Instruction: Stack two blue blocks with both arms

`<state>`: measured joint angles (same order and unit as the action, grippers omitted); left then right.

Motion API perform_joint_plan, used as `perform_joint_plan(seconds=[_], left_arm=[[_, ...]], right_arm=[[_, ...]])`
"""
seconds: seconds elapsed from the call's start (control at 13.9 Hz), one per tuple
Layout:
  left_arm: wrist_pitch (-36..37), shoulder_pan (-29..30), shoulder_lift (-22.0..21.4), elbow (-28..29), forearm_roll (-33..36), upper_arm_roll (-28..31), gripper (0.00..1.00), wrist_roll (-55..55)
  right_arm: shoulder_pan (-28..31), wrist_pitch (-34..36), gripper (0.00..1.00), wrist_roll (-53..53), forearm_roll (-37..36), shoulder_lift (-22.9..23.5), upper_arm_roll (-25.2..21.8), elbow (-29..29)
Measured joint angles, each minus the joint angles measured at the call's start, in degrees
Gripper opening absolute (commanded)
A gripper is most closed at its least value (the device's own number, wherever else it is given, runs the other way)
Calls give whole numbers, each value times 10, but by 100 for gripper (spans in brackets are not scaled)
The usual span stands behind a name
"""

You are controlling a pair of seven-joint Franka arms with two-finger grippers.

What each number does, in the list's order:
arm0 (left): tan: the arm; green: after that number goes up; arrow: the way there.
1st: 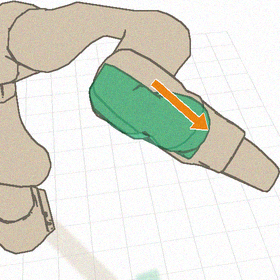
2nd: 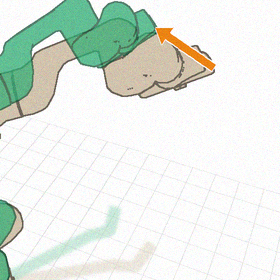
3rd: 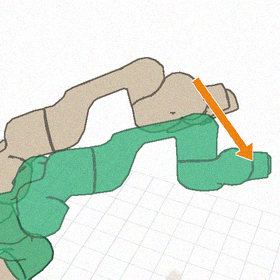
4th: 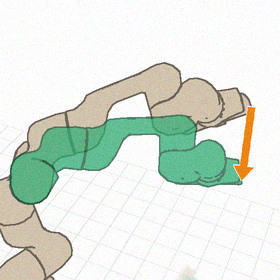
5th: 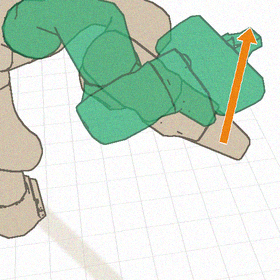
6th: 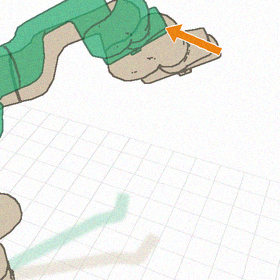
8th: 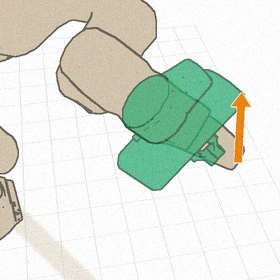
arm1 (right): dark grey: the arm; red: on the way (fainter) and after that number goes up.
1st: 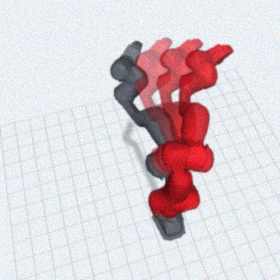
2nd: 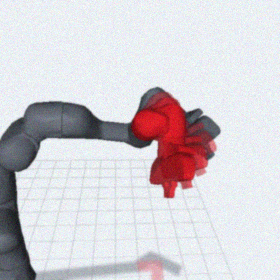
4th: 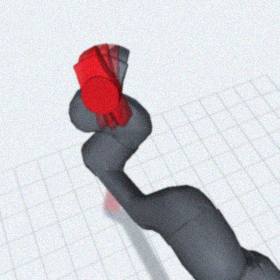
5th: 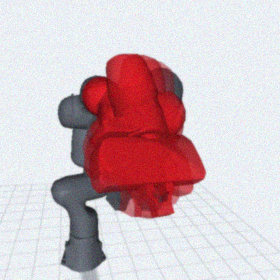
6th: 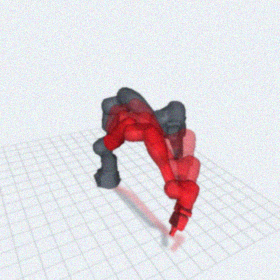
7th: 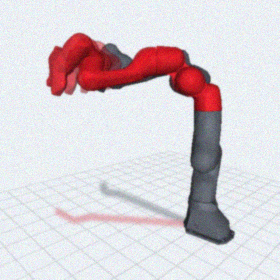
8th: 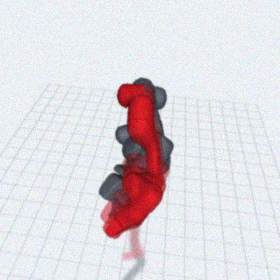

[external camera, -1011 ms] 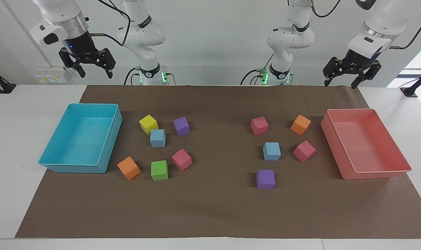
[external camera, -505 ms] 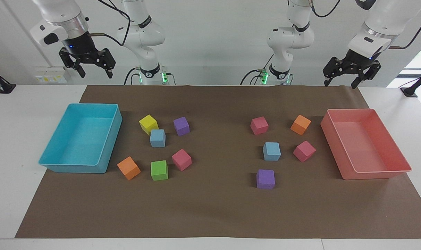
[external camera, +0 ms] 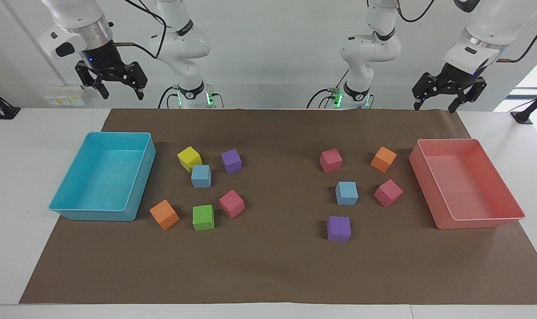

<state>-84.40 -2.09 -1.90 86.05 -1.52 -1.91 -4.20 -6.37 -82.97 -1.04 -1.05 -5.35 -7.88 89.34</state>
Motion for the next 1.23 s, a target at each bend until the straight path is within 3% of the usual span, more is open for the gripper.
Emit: perform_joint_plan(seconds=[1.23], left_arm=[[0, 0, -1, 0, 0, -5, 100, 0]], right_arm=[[0, 13, 100, 0, 0, 0, 2, 0]])
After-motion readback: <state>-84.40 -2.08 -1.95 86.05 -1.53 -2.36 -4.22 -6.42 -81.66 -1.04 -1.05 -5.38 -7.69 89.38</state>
